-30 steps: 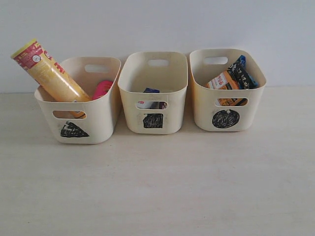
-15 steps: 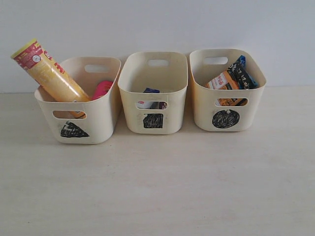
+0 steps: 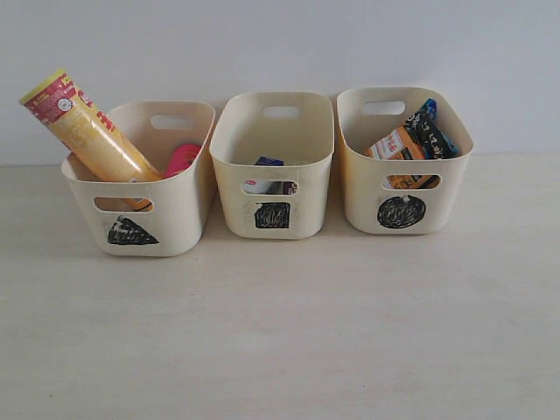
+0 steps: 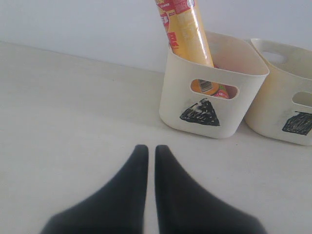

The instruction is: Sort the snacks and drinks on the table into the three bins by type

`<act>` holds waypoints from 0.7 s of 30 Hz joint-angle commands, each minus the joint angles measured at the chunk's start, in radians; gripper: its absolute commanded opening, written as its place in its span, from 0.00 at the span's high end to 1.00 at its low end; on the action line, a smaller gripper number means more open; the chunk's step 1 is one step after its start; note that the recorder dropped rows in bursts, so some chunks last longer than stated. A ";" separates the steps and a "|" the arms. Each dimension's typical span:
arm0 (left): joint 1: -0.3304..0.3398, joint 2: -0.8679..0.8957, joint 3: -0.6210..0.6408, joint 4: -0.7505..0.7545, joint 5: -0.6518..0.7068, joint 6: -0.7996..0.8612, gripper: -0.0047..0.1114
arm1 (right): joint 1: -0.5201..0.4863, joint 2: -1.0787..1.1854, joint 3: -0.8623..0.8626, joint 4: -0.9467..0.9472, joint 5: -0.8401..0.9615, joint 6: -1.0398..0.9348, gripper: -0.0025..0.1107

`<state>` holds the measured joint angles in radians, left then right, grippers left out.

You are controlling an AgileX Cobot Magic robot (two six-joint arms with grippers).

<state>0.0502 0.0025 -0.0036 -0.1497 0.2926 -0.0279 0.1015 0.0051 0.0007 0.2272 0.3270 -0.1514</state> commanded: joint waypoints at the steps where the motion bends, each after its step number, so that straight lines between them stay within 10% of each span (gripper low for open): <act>1: 0.002 -0.003 0.004 -0.008 0.003 -0.001 0.92 | 0.000 -0.005 -0.001 0.003 -0.005 -0.004 0.98; 21: 0.002 -0.003 0.004 -0.008 0.003 -0.001 0.92 | -0.081 -0.005 -0.001 -0.173 0.014 -0.038 0.98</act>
<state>0.0502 0.0025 -0.0036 -0.1497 0.2926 -0.0279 0.0228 0.0051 0.0007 0.0604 0.3451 -0.1814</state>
